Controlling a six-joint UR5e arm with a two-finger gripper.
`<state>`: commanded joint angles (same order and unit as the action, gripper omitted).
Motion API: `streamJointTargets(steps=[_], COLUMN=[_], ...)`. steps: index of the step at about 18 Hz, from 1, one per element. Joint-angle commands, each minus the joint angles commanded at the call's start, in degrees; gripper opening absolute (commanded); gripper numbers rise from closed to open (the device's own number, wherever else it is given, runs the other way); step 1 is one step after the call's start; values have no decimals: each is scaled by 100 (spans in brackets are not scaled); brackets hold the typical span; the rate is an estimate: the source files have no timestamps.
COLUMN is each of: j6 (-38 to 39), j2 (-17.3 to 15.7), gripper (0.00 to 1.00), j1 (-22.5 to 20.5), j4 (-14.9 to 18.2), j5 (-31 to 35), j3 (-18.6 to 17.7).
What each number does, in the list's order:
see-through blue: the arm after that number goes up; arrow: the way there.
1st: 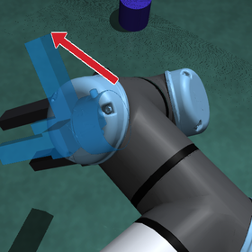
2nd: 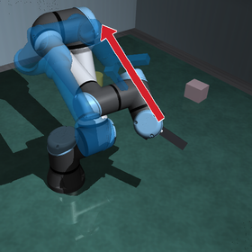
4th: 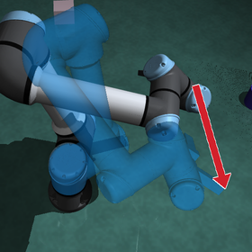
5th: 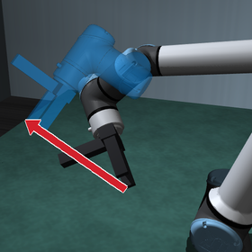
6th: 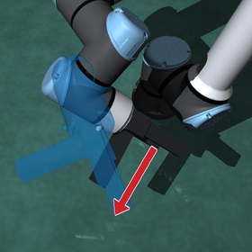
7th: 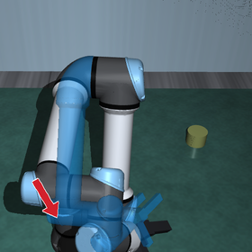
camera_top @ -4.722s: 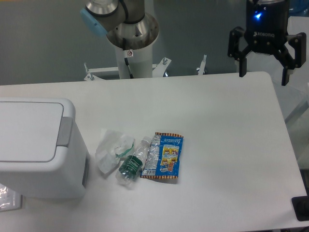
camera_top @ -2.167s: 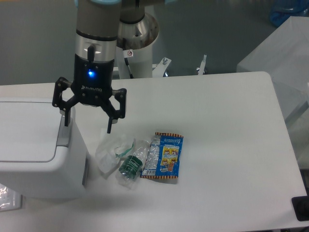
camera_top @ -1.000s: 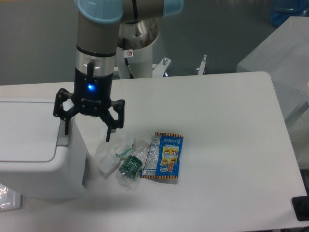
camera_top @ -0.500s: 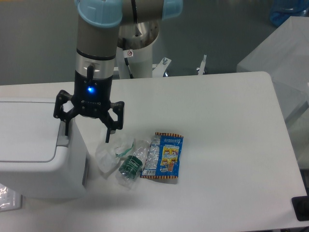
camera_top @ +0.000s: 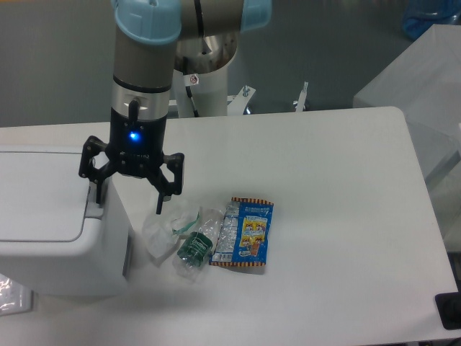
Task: Open the trash can
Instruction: 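Hold the gripper at the trash can opening while the lid stays open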
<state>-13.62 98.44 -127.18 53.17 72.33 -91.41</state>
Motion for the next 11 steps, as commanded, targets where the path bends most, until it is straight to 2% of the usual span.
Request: streamJointTargets(steps=[6,9,11], j6=[0,-35,-62], j2=[0,0,52], gripper=[100,100,100], j1=[0,-9,-44], j4=[9,-52,-61], j5=[0,0,9], j3=[35,359,727])
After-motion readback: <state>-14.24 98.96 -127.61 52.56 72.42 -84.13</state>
